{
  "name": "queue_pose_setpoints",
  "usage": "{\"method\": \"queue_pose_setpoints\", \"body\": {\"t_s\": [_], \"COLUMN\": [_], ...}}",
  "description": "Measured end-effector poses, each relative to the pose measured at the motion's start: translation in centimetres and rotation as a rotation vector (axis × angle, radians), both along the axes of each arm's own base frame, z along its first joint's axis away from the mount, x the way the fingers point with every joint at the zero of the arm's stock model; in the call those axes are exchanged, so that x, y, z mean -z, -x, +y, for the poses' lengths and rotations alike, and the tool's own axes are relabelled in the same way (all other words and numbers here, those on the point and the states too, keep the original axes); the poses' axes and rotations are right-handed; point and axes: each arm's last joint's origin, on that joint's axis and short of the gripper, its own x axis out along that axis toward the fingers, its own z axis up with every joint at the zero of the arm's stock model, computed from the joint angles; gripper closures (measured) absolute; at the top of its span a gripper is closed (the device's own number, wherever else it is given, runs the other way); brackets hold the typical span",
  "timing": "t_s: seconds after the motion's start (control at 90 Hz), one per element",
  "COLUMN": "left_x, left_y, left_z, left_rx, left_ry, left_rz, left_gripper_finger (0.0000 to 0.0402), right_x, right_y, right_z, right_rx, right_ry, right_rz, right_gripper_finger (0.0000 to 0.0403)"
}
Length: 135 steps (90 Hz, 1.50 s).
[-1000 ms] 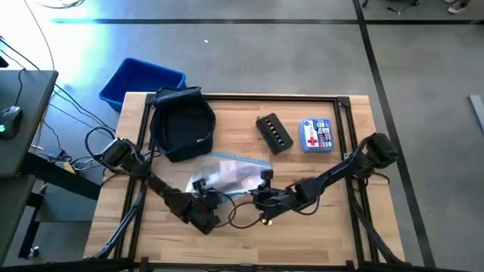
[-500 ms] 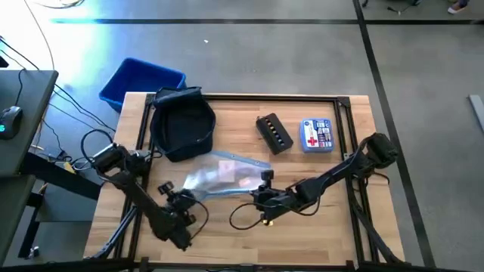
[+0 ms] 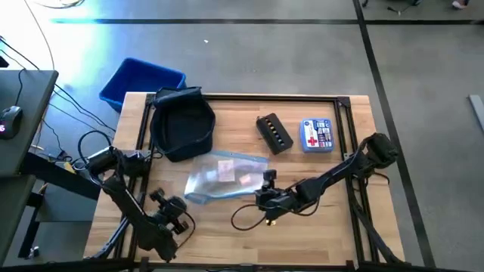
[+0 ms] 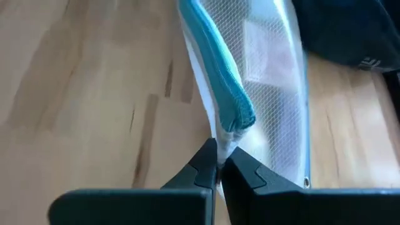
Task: Unpack backpack
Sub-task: Close the white zip bag
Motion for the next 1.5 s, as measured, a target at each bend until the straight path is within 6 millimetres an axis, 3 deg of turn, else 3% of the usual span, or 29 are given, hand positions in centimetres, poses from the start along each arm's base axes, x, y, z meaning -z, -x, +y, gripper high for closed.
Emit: {"method": "queue_pose_setpoints", "body": {"t_s": [0.178,0.333,0.567,0.822,1.111,1.222,1.367,1.5], "left_x": [0.3,0.8,3.9,4.9,5.1,5.1,5.1,4.6], "left_y": [-2.6,-4.2,-5.8,-6.6,-6.9,-6.9,-6.8,-6.8], "left_z": [-0.9,0.6,3.5,4.3,4.5,4.5,4.2,3.4], "left_rx": [0.191,0.175,0.143,0.212,0.22,0.22,0.226,0.252], "left_ry": [0.001,-0.01,0.16,0.174,0.093,0.108,0.136,0.166], "left_rz": [-0.205,-0.155,0.03,0.009,-0.062,-0.055,-0.036,-0.013], "left_gripper_finger": [0.04,0.0373,0.0287,0.0244,0.0261,0.03,0.0385,0.0386], "right_x": [0.0,0.1,0.1,0.1,0.1,0.1,0.1,0.3], "right_y": [0.0,0.0,0.1,0.0,0.0,0.0,0.0,0.6], "right_z": [0.1,0.1,0.2,0.2,0.2,0.2,0.2,0.3], "right_rx": [-0.03,-0.034,-0.061,-0.06,-0.059,-0.059,-0.059,-0.119], "right_ry": [0.002,-0.003,-0.038,-0.037,-0.036,-0.036,-0.035,0.036], "right_rz": [0.017,0.02,0.037,0.035,0.035,0.035,0.036,0.098], "right_gripper_finger": [0.0382,0.0347,0.0294,0.0268,0.0267,0.0267,0.0267,0.0267]}}
